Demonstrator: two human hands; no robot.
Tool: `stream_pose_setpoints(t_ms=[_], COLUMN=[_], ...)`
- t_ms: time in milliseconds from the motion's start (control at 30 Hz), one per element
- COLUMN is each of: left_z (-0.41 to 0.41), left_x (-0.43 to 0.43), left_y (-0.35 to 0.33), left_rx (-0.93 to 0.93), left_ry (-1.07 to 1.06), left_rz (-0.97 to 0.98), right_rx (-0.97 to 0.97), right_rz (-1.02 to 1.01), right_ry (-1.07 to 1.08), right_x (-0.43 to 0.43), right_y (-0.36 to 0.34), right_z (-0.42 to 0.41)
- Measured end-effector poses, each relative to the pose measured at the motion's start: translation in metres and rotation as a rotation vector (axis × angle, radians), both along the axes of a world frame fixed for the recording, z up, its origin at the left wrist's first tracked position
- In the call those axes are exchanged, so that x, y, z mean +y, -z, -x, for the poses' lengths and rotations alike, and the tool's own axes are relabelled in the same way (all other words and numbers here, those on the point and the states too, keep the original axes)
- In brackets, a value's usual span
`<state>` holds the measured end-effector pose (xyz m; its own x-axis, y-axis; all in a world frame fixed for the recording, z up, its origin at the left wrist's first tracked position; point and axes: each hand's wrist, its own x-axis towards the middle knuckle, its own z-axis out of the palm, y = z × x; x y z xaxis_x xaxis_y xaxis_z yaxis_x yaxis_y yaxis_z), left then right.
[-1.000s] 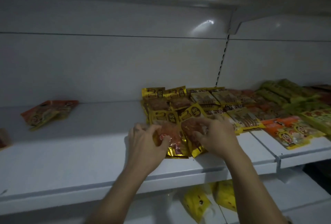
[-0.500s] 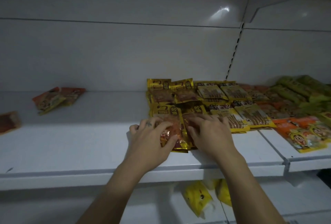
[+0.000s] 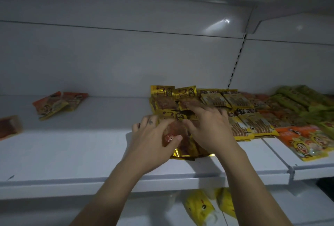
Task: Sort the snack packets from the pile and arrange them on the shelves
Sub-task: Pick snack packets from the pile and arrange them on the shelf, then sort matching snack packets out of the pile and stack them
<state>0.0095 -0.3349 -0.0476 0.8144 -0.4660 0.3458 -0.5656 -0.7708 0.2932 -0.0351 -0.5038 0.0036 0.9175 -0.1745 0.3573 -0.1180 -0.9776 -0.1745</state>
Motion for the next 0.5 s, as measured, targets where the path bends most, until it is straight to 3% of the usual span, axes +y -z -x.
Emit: stream_pose_setpoints(t_ms=[300, 500], left_z=[-0.049, -0.076], left_x=[0.085, 0.182], left_y=[-0.025, -0.033], left_rx=[-0.109, -0.071], left_ry=[-0.094, -0.166], left_rz=[0.017, 0.059], right_rx=[-0.051, -0.043], right_rz=[-0.083, -0.097], right_ry=[-0.144, -0.241], right_x=[0.089, 0.172], right_y=[-0.019, -0.02], right_z=[-0.046, -0.081])
